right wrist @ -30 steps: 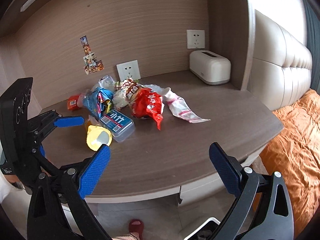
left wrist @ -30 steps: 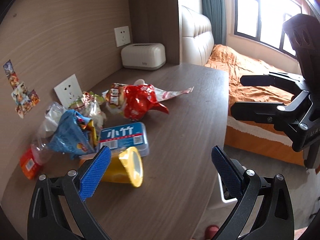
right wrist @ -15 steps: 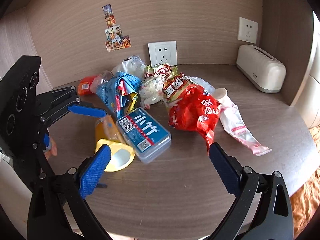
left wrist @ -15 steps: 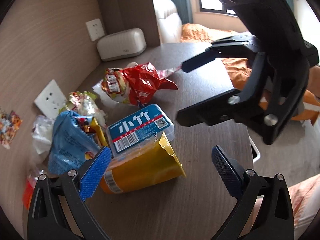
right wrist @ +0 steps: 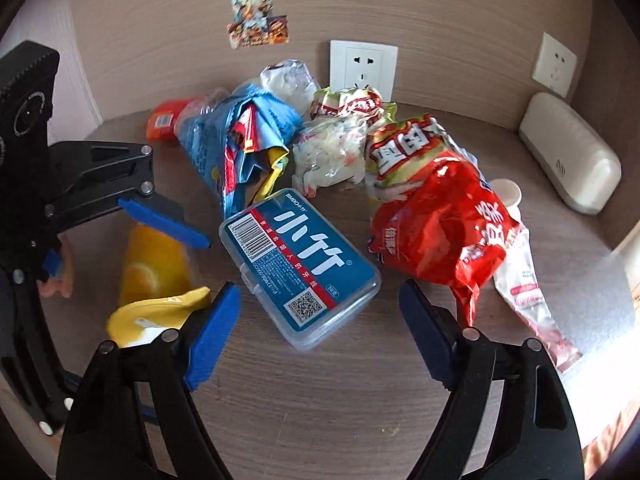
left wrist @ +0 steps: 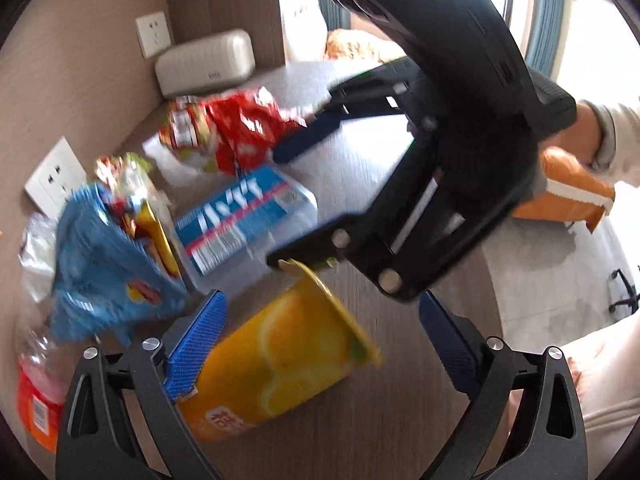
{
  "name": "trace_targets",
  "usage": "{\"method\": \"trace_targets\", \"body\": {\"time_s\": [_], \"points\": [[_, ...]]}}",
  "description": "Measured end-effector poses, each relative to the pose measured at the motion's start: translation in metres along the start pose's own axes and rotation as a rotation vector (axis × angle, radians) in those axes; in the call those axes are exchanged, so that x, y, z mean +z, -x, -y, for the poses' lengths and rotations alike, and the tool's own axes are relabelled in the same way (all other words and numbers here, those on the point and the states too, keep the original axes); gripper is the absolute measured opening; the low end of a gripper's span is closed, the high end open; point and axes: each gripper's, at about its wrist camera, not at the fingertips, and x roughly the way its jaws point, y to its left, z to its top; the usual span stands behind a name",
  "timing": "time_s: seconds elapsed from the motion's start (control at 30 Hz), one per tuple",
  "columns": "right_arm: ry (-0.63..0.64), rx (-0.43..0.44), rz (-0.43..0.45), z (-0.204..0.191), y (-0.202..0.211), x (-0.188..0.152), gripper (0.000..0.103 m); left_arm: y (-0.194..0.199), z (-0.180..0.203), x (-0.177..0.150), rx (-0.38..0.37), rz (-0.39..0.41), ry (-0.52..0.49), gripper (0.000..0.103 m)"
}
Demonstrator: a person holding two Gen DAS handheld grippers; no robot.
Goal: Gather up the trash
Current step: 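Grasp the yellow cup with the left tool while the right tool grasps the clear box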
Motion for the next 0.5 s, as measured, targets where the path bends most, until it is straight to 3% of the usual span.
{"method": "trace_targets", "body": {"time_s": [0.07, 0.2, 0.23, 0.27, 0.3, 0.5], "points": [[0.041, -0.003, 0.0, -0.006, -0.004, 0.001, 0.083, -0.006, 0.0, -0.008, -0.006, -0.035, -0.005, 0.094], [0.126, -0.014, -0.006, -0.017, -0.015, 0.004, 0.088, -0.003, -0.001, -0.012, -0.021, -0.025, 0.016, 0.089], [0.13, 0.0, -0.002, -0.018, -0.016, 0.005, 0.087, -0.001, -0.001, -0.013, -0.017, -0.018, 0.023, 0.085], [0.127, 0.012, 0.002, -0.018, -0.016, 0.007, 0.074, 0.002, -0.002, -0.013, -0.012, -0.01, 0.033, 0.076], [0.121, 0.019, 0.001, -0.018, -0.016, 0.008, 0.07, 0.005, -0.003, -0.014, -0.007, -0.004, 0.044, 0.065], [0.007, 0.072, 0.008, -0.009, -0.006, 0.006, 0.067, 0.017, -0.004, -0.024, 0.021, 0.015, 0.147, 0.059]]}}
